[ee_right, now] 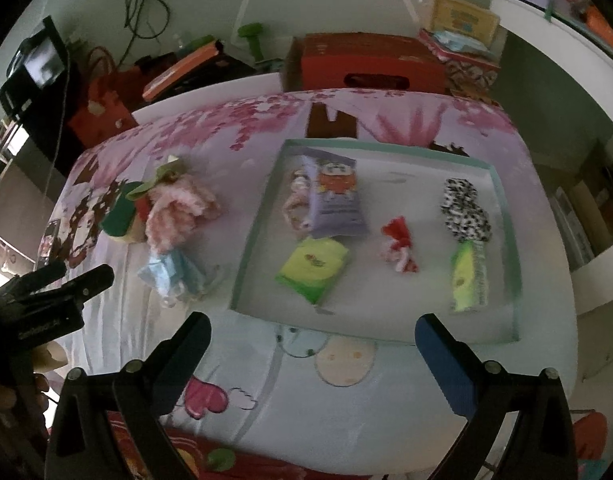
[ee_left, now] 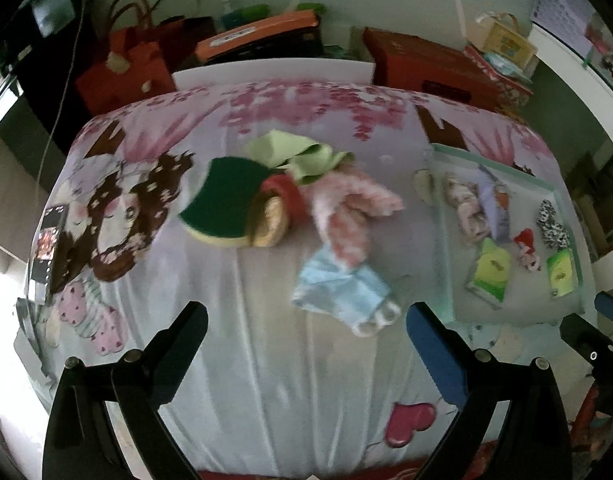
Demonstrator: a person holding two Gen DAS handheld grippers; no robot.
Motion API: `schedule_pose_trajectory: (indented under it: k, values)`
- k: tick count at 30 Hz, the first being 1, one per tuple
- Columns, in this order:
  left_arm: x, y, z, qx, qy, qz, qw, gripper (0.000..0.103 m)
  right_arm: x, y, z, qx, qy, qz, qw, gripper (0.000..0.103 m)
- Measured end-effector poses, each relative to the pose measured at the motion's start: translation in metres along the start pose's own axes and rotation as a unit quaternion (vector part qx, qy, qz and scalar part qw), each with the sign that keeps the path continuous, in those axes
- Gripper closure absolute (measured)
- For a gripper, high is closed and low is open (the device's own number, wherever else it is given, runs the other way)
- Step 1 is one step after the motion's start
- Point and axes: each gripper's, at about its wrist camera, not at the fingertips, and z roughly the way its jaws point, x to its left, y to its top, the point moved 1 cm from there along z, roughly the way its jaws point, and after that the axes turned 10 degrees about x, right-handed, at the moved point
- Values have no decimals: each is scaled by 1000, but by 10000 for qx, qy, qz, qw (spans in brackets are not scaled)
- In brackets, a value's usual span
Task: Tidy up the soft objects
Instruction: 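Withdraw both grippers from the tray toward the remaining pile, then grasp the blue face mask with the right gripper while the left approaches the green sponge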
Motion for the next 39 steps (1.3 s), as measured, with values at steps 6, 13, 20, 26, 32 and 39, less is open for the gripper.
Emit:
schedule_pose_trajectory:
  k: [6, 13, 20, 26, 32, 39]
  values:
    - [35, -6, 2, 29, 10, -204, 9998, 3, 33, 4, 4, 48, 10, -202, 9998, 0]
    - [78, -10, 6, 60, -3, -507, 9987, 4, 74, 12, 13, 124, 17, -475, 9988, 0]
    - [115, -13, 12, 101, 5, -747, 9972, 3, 111, 19, 27, 216, 67, -752, 9969, 0]
    - [143, -15, 21, 172, -5, -971, 9951, 3, 136, 23, 44, 364, 101, -959, 9947, 0]
    - [160, -19, 36, 305, -9, -1101, 9935, 3, 150, 27, 66, 545, 143, -1077, 9926, 0]
    - [170, -18, 56, 470, -50, -1142, 9923, 3, 157, 33, 95, 798, 179, -1095, 9906, 0]
